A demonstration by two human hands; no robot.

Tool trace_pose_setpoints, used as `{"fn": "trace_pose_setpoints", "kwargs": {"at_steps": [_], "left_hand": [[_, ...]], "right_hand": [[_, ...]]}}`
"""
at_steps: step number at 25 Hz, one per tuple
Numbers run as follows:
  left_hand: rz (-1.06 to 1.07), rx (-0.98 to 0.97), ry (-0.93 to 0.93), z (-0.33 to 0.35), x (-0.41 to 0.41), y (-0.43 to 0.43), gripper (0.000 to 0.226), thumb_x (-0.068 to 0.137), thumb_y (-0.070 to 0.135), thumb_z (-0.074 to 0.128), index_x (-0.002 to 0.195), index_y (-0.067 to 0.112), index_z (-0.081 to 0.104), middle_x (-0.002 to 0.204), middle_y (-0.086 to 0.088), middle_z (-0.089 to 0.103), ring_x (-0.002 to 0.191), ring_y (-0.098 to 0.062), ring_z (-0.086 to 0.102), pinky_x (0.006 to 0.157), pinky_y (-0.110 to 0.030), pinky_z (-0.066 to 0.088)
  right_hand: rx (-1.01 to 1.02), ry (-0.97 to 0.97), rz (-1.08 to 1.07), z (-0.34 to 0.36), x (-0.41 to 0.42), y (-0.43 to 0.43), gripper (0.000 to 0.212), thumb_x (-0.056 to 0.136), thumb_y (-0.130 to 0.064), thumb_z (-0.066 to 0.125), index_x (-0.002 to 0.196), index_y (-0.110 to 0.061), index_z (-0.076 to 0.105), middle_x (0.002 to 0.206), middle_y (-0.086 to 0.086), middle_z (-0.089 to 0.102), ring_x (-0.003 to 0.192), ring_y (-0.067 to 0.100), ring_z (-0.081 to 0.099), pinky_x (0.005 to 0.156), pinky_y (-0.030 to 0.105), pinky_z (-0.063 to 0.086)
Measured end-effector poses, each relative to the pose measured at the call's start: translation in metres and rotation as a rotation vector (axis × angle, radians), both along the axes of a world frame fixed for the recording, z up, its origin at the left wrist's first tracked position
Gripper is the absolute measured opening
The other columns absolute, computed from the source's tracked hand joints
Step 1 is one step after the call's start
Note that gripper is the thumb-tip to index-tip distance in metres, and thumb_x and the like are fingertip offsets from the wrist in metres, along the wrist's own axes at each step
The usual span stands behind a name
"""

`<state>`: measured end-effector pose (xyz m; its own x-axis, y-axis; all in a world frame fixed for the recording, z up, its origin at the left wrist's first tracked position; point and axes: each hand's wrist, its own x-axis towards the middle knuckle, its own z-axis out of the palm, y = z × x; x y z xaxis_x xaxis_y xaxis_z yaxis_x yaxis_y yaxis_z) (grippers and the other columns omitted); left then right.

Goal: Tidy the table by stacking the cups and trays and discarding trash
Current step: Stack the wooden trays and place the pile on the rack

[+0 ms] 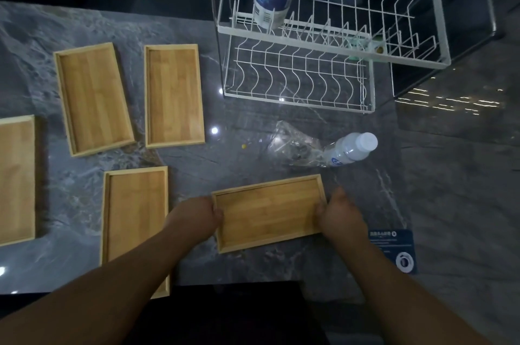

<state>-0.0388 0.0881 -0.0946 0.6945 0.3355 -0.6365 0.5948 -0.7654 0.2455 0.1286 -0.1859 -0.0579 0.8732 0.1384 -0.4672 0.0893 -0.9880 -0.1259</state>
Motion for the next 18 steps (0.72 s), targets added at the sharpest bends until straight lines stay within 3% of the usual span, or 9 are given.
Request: {"fn": "trace_pose_setpoints", "kwargs": {"at_steps": [4, 7, 10, 13, 15, 18], "left_hand": [[0.041, 0.014, -0.061, 0.003, -0.002, -0.004, 0.037, 0.1, 0.037, 0.041, 0.093, 0.012, 0.067, 0.102, -0.016, 0.073, 0.095, -0.032, 0.068, 0.081, -0.038, 0.052], [0.115, 0.019, -0.131, 0.014, -0.013, -0.003, 0.034, 0.1, 0.037, 0.039, 0.085, 0.017, 0.063, 0.094, -0.013, 0.072, 0.086, -0.031, 0.068, 0.07, -0.035, 0.049], [0.231, 0.018, -0.16, 0.026, -0.039, 0.009, 0.031, 0.1, 0.04, 0.04, 0.076, 0.023, 0.05, 0.089, -0.011, 0.07, 0.083, -0.033, 0.066, 0.063, -0.034, 0.039], [0.43, 0.043, -0.138, 0.036, -0.083, 0.022, 0.033, 0.1, 0.042, 0.041, 0.075, 0.023, 0.05, 0.082, -0.006, 0.066, 0.073, -0.027, 0.061, 0.06, -0.033, 0.037], [0.589, 0.05, -0.09, 0.04, -0.115, 0.025, 0.034, 0.099, 0.042, 0.04, 0.072, 0.023, 0.049, 0.073, 0.0, 0.06, 0.065, -0.021, 0.054, 0.059, -0.034, 0.037], [0.869, 0.049, -0.054, 0.042, -0.159, 0.022, 0.032, 0.099, 0.038, 0.043, 0.073, 0.02, 0.051, 0.067, 0.006, 0.054, 0.062, -0.018, 0.052, 0.058, -0.033, 0.038]], "right_hand": [[-0.078, 0.138, 0.128, -0.013, 0.007, -0.002, 0.026, 0.101, -0.035, 0.039, 0.103, -0.013, 0.054, 0.103, 0.017, 0.069, 0.091, 0.035, 0.064, 0.07, 0.037, 0.042], [-0.031, 0.142, 0.192, -0.007, 0.01, -0.004, 0.024, 0.102, -0.035, 0.036, 0.098, -0.017, 0.05, 0.098, 0.014, 0.068, 0.075, 0.028, 0.055, 0.067, 0.037, 0.042], [-0.034, 0.104, 0.332, 0.007, 0.007, 0.013, 0.026, 0.102, -0.039, 0.034, 0.102, -0.018, 0.049, 0.098, 0.013, 0.068, 0.08, 0.033, 0.061, 0.068, 0.038, 0.043], [0.017, 0.072, 0.516, 0.02, -0.001, 0.061, 0.027, 0.102, -0.038, 0.034, 0.108, -0.018, 0.051, 0.1, 0.012, 0.07, 0.091, 0.035, 0.067, 0.071, 0.039, 0.046], [0.055, 0.02, 0.687, 0.021, -0.005, 0.102, 0.025, 0.101, -0.033, 0.038, 0.109, -0.017, 0.056, 0.102, 0.012, 0.07, 0.092, 0.037, 0.069, 0.075, 0.042, 0.053], [0.096, -0.044, 0.884, 0.018, -0.016, 0.178, 0.021, 0.1, -0.031, 0.042, 0.105, -0.018, 0.057, 0.1, 0.012, 0.071, 0.092, 0.036, 0.069, 0.075, 0.04, 0.053]]}}
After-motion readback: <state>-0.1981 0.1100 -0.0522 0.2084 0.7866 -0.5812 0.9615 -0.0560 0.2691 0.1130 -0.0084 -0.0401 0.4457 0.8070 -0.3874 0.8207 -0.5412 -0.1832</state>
